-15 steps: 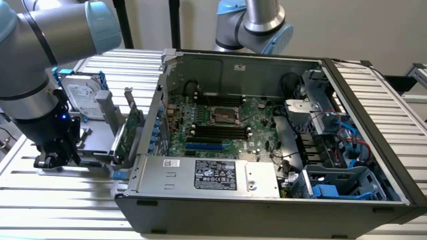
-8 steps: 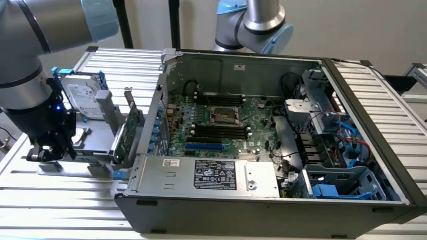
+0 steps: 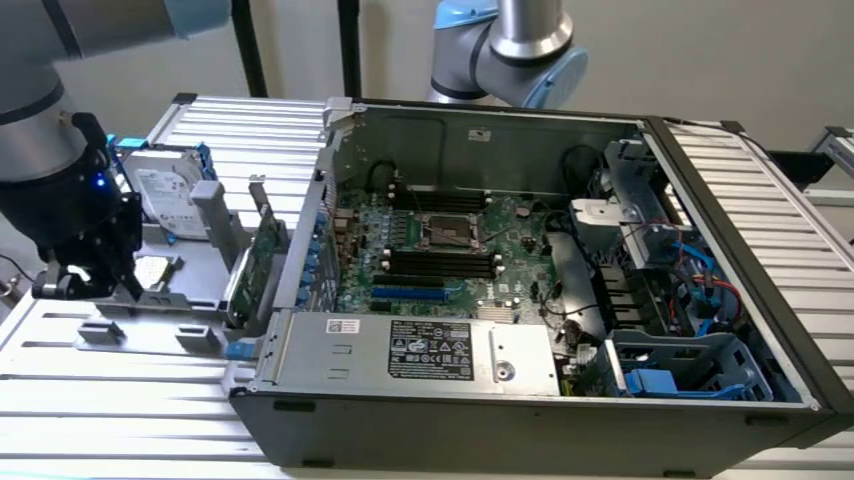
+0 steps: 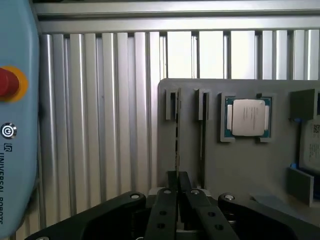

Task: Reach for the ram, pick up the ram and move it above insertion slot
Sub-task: 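Pick up the ram and move it above insertion slot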

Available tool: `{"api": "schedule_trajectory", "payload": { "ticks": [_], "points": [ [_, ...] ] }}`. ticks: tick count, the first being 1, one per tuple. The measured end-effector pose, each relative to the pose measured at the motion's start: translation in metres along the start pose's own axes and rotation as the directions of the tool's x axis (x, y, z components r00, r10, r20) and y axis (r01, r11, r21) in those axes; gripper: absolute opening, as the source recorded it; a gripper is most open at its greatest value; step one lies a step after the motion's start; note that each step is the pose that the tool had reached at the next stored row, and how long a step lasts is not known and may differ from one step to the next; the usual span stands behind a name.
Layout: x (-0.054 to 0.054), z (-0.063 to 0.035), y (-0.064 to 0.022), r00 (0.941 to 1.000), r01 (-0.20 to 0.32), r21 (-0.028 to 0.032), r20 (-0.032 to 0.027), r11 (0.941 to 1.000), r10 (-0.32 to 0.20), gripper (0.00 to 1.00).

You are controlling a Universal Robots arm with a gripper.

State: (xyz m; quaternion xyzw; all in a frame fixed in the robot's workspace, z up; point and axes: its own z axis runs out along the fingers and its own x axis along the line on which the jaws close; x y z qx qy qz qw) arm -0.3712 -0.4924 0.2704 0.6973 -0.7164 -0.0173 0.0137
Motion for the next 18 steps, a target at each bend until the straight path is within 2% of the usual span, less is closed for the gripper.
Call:
{"api": "schedule_trajectory", "payload": {
  "ticks": [6,18],
  "points": [
    [-0.001,-0.028,-0.0152,1.0,0.001,-0.0014,0.0005,1.0,-0.001,0.13],
    [-0.002,-0.0844,-0.0582,0.9999,0.007,-0.0052,0.0085,1.0,-0.007,0.13]
  ]
}}
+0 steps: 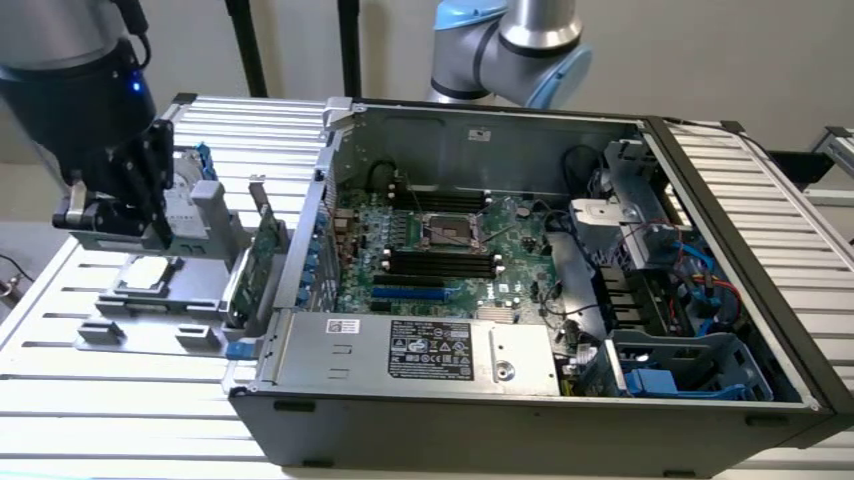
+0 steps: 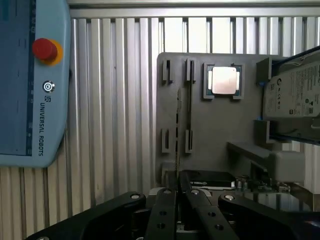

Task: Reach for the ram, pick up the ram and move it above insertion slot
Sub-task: 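Pick up the ram and move it above insertion slot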

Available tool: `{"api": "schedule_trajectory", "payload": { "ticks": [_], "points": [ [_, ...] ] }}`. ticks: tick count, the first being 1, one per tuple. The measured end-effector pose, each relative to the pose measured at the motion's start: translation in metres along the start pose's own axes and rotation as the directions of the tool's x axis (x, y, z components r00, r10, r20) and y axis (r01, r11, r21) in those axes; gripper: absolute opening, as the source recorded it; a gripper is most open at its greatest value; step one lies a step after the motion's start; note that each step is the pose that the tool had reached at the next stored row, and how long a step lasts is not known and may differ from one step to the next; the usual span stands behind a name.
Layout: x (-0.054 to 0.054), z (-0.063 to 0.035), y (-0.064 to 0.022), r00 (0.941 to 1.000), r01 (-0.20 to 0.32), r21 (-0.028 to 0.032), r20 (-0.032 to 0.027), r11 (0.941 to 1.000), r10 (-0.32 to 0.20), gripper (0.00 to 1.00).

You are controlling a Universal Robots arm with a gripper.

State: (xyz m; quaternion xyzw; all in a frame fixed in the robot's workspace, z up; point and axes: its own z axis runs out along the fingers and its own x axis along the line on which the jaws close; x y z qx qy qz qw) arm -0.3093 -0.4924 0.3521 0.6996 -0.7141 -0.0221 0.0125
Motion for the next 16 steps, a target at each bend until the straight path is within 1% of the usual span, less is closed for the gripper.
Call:
{"api": "schedule_trajectory", "payload": {
  "ticks": [5,9,12,16],
  "points": [
    [-0.001,-0.0238,-0.0183,1.0,0.003,-0.0017,0.0044,1.0,-0.003,0.13],
    [-0.001,-0.0421,-0.0322,0.9999,0.007,-0.0031,0.0094,1.0,-0.007,0.13],
    [-0.002,-0.0505,-0.0432,0.9998,0.008,-0.0034,0.0174,1.0,-0.008,0.13],
    [-0.002,-0.056,-0.0594,0.9997,0.008,-0.0037,0.0228,1.0,-0.008,0.13]
  ]
}}
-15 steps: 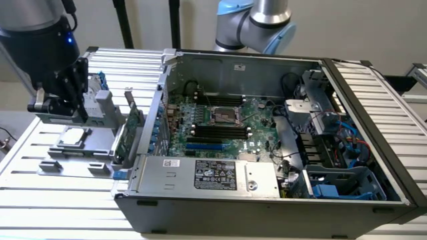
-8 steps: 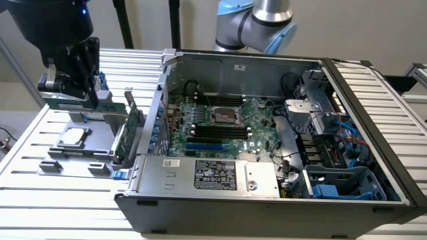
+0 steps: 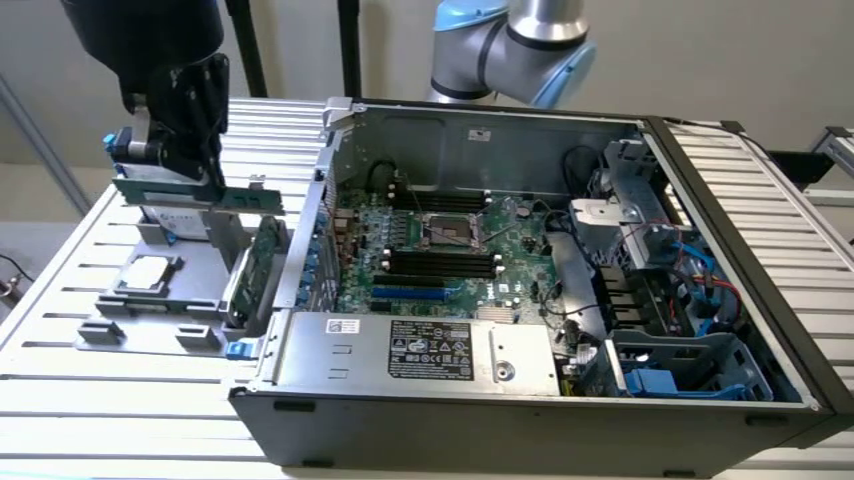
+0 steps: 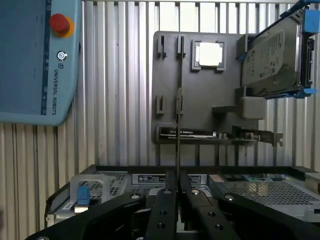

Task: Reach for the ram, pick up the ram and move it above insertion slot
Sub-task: 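Pick up the ram and move it above insertion slot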

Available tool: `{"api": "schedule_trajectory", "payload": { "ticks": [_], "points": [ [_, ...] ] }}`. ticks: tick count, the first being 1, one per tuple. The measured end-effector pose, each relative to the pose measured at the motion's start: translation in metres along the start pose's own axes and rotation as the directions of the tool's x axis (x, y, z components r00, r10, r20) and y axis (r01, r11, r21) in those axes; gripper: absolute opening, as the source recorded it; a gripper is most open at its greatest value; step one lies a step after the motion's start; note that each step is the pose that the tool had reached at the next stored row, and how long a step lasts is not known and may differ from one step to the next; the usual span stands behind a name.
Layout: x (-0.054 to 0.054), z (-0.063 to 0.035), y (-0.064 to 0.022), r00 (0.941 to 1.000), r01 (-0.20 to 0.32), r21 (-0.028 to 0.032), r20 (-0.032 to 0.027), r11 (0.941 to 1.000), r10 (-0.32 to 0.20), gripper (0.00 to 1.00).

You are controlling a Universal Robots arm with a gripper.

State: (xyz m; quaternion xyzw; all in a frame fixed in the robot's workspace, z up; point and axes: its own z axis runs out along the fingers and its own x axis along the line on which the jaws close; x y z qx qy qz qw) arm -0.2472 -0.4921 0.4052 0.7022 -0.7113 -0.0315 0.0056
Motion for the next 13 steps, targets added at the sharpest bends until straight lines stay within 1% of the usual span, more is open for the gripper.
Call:
{"api": "schedule_trajectory", "payload": {
  "ticks": [4,9,13],
  "points": [
    [-0.001,-0.0033,-0.0171,1.0,0.0,0.0,0.0041,1.0,0.0,0.13],
    [-0.003,-0.0049,-0.0391,1.0,0.0,-0.0001,0.0073,1.0,0.0,0.13],
    [-0.005,-0.0057,-0.0572,1.0,0.001,-0.0001,0.0085,1.0,-0.001,0.13]
  ]
}}
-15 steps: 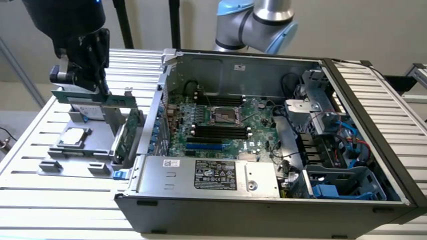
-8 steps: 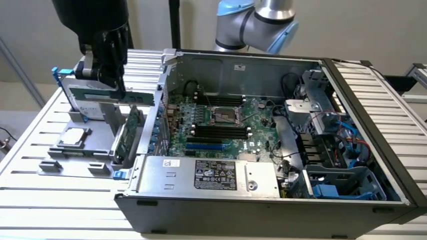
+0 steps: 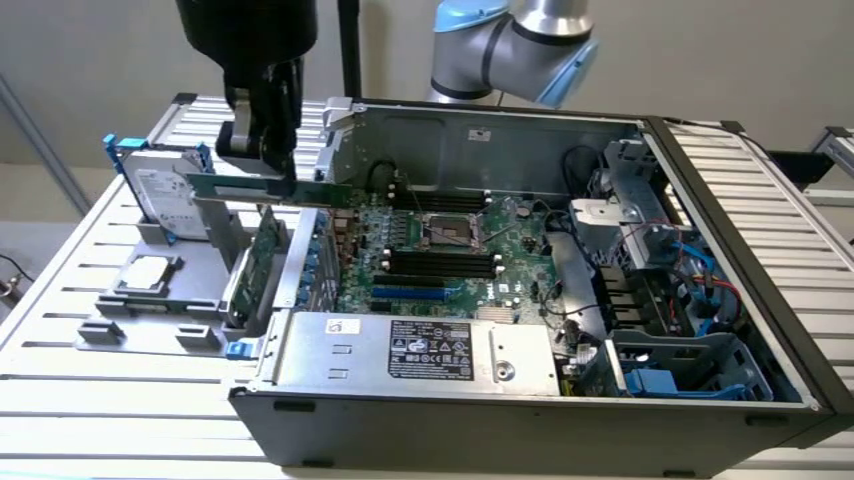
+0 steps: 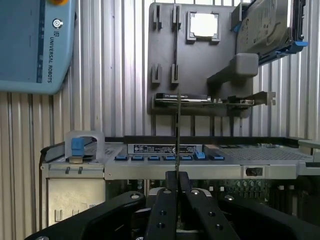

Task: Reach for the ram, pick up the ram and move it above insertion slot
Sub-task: 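Pick up the ram and move it above insertion slot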

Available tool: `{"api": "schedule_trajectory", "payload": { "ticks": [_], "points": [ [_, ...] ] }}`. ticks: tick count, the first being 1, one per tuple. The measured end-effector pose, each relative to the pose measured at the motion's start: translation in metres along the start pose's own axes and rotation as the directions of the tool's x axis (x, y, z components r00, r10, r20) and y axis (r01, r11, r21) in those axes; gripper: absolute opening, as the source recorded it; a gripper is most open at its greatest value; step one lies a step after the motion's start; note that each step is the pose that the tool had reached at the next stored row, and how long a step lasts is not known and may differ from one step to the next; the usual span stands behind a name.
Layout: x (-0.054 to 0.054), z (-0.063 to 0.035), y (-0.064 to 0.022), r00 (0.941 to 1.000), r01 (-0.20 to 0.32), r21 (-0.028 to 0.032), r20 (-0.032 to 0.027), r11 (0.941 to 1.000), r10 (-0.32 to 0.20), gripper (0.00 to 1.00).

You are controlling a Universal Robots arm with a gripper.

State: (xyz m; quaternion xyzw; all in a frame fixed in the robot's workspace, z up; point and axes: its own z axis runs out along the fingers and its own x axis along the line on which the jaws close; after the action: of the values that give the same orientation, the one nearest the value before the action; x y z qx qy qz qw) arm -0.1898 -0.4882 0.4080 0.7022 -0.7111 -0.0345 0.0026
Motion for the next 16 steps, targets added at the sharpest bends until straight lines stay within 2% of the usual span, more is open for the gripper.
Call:
{"api": "schedule_trajectory", "payload": {
  "ticks": [8,16],
  "points": [
    [-0.008,-0.0013,-0.0315,1.0,0.0,0.0,0.0002,1.0,0.0,0.13],
    [-0.022,-0.0019,-0.0551,1.0,0.0,-0.0001,0.0002,1.0,0.0,0.13]
  ]
}}
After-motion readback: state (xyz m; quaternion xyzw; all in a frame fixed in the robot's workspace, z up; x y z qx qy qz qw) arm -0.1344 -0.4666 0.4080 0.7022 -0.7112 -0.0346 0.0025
